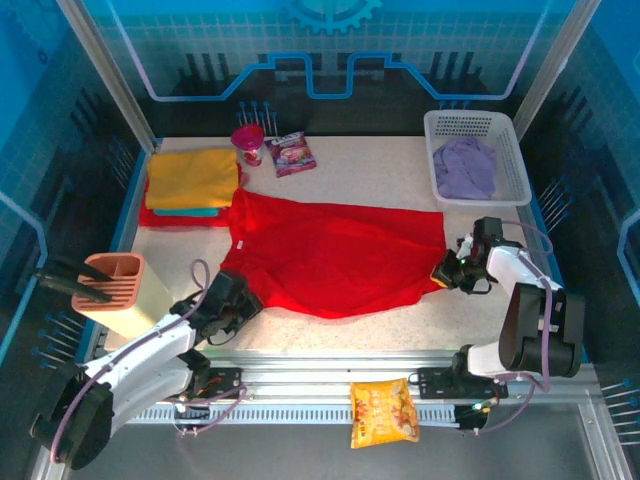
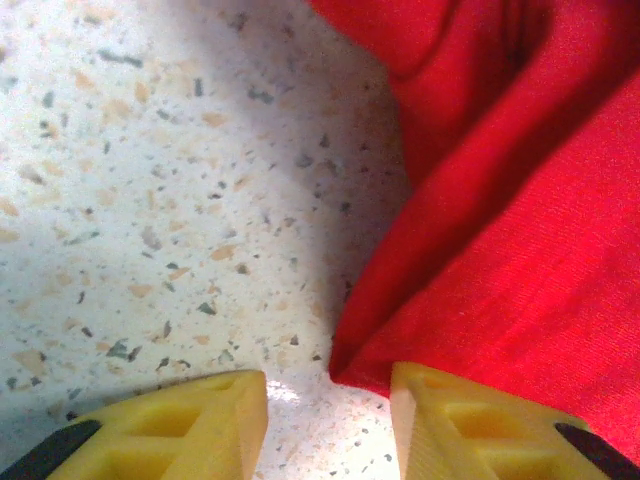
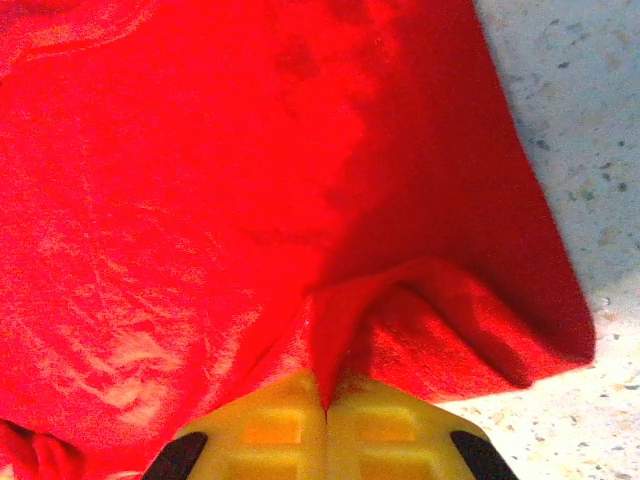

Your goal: Fold and stack the t-shirts

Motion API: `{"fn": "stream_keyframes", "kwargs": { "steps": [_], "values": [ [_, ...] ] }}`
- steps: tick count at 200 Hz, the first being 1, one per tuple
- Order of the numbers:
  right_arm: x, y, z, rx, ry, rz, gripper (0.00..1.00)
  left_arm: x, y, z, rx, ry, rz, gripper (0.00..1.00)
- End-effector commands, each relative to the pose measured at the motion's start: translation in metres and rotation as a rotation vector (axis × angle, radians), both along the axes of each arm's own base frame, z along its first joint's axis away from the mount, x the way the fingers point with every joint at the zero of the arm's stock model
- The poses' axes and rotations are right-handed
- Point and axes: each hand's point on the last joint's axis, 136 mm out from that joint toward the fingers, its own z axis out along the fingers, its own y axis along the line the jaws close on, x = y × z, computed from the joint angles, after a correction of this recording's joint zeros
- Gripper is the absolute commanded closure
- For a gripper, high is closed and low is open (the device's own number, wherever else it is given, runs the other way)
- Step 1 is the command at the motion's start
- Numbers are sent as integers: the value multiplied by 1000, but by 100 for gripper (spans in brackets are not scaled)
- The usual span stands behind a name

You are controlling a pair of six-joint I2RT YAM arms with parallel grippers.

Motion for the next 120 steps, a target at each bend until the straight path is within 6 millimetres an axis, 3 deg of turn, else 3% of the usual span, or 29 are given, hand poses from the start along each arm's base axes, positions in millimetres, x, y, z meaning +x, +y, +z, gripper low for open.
{"fn": "stream_keyframes", "kwargs": {
  "steps": [1,61,120],
  "values": [
    [0,0,-1,32,4,2,100,40,-11,23,-20,-148,10,64],
    [-4,2,-2,36,6,5,100,47,-15,30,8,-112,-27,62],
    [-2,2,-4,46,7,4,100,38,-10,7,8,-58,-3,65]
  ]
}}
